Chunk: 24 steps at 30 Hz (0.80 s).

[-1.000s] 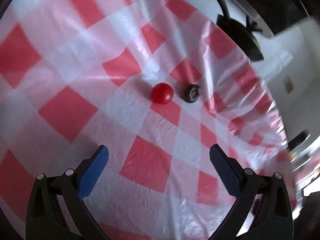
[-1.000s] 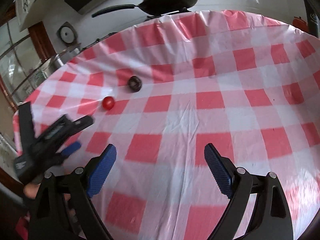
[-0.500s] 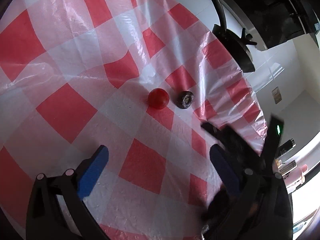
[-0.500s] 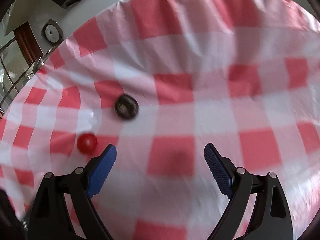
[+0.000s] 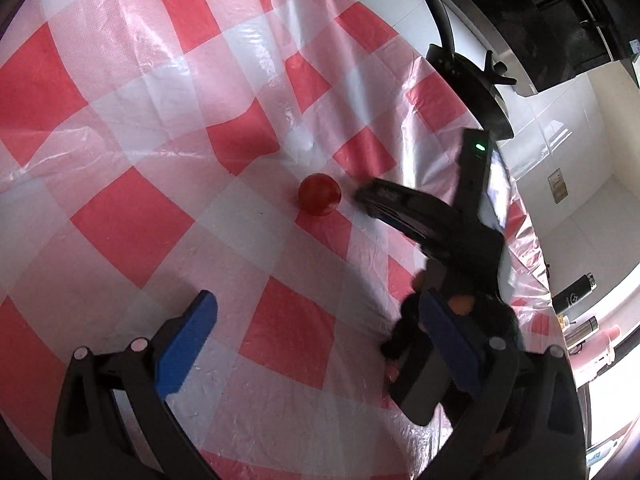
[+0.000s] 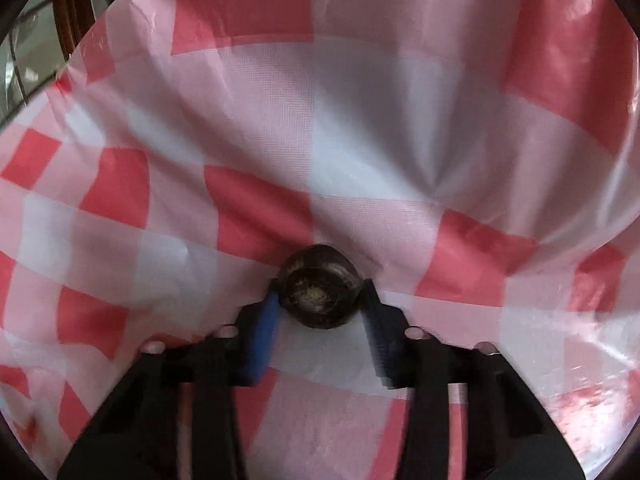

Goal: Organize fruits
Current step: 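Grasp the last red cherry tomato with the left tool while the right tool holds the plum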

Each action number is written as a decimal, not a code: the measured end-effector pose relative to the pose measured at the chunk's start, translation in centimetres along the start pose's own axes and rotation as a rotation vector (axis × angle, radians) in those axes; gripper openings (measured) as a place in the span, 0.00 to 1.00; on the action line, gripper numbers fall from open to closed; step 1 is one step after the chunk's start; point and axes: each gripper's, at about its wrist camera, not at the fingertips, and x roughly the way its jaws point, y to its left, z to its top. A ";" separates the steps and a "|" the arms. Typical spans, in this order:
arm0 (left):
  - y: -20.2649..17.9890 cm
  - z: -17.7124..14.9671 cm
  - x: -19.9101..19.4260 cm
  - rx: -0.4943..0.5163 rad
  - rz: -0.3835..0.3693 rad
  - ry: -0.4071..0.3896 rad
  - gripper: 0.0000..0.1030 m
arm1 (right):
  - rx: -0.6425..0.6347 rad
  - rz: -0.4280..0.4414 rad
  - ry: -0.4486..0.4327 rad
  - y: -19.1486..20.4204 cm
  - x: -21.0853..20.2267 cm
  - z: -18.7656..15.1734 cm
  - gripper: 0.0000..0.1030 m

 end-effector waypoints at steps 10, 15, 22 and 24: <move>0.0 0.0 0.0 0.000 -0.001 -0.001 0.98 | 0.297 0.159 -0.098 -9.6 -9.6 -9.6 0.38; -0.1 -0.1 -0.1 0.003 -0.002 -0.001 0.98 | 0.426 0.197 -0.132 -12.3 -9.6 -10.2 0.38; -1.5 -0.6 0.1 0.073 0.054 0.008 0.98 | 0.424 0.238 -0.181 -12.5 -10.6 -10.6 0.38; -2.3 -0.5 0.9 0.113 0.099 0.037 0.98 | 0.427 0.243 -0.183 -12.8 -10.9 -10.8 0.38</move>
